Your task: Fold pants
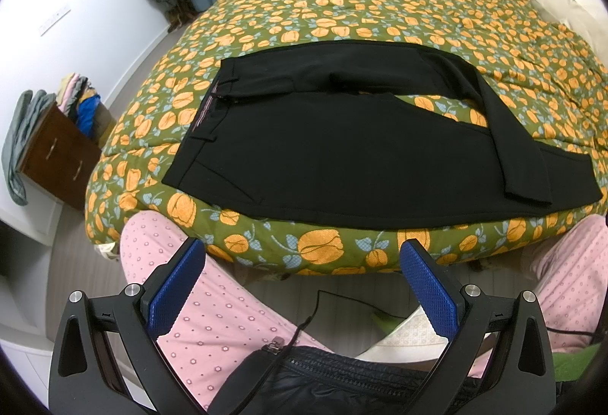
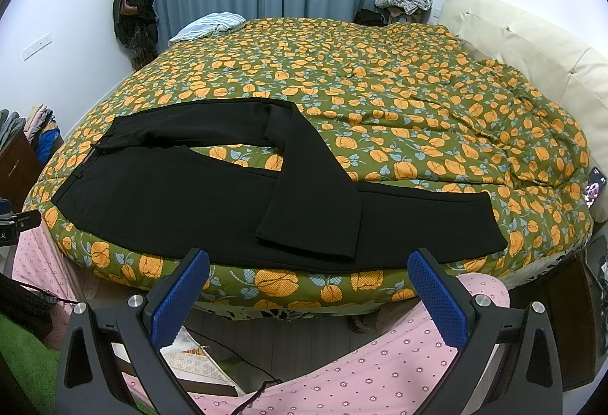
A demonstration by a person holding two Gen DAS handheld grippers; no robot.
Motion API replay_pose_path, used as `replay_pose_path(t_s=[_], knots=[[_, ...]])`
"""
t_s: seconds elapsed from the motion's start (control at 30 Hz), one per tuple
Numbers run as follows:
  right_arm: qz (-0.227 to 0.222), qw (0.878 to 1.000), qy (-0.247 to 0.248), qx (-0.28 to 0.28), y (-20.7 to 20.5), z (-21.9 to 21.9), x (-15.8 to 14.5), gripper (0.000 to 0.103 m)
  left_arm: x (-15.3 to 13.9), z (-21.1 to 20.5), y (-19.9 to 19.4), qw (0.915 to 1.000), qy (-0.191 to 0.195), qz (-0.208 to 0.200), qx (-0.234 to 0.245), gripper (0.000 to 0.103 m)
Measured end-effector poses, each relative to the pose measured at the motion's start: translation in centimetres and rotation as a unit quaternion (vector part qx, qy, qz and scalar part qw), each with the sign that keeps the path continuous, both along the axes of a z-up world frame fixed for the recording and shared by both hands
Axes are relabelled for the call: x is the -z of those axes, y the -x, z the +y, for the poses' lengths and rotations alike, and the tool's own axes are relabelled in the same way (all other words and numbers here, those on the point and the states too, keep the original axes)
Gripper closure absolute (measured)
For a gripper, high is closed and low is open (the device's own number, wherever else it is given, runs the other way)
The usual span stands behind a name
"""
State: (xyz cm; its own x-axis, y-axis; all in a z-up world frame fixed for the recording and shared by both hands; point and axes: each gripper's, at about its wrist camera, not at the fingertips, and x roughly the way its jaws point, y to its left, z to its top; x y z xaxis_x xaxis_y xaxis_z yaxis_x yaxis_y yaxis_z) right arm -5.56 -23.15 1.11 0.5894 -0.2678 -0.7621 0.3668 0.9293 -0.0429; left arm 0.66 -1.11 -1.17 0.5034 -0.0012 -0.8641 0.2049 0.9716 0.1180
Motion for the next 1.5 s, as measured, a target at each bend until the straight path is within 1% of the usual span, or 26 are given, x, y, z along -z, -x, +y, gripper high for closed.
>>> replay_pose_path(t_s=[0.57, 0.73, 0.83, 1.0, 1.07, 1.27, 1.33, 1.4, 1.5], knots=[[-0.002, 1.0, 0.003, -0.002, -0.5, 0.2, -0.2, 0.0, -0.1, -0.3, -0.1, 1.0, -0.002, -0.002, 0.003, 0.001], [-0.008, 1.0, 0.011, 0.008, -0.8, -0.7, -0.6, 0.0, -0.7, -1.0, -0.9, 0.9997, -0.013, -0.022, 0.003, 0.001], [-0.018, 1.0, 0.015, 0.011, -0.9, -1.3, -1.1, 0.0, -1.6, -1.2, -1.9, 0.9993, -0.005, -0.037, 0.004, 0.001], [-0.049, 0.998, 0.033, 0.01, -1.2, -1.8, -2.1, 0.0, -3.5, -2.6, -3.3, 0.9966, 0.005, -0.081, 0.018, 0.001], [-0.073, 0.996, 0.044, 0.013, -1.5, -2.0, -2.8, 0.0, -4.1, -3.3, -3.7, 0.9954, 0.012, -0.092, 0.024, 0.001], [-0.139, 0.988, 0.074, -0.001, -2.2, -2.6, -5.1, 0.0, -4.2, -4.0, -4.4, 0.9953, 0.045, -0.082, 0.022, 0.001], [-0.148, 0.987, 0.067, -0.019, -2.4, -2.9, -5.2, 0.0, -3.8, -3.8, -4.3, 0.9956, 0.049, -0.078, 0.016, 0.001], [-0.131, 0.989, 0.052, -0.037, -3.1, -3.0, -4.1, 0.0, -3.2, -3.6, -4.1, 0.9964, 0.049, -0.068, 0.011, 0.001], [-0.064, 0.995, 0.042, -0.067, -4.8, -2.5, -1.5, 0.0, -2.0, -3.3, -4.0, 0.9976, 0.053, -0.045, 0.004, 0.001]])
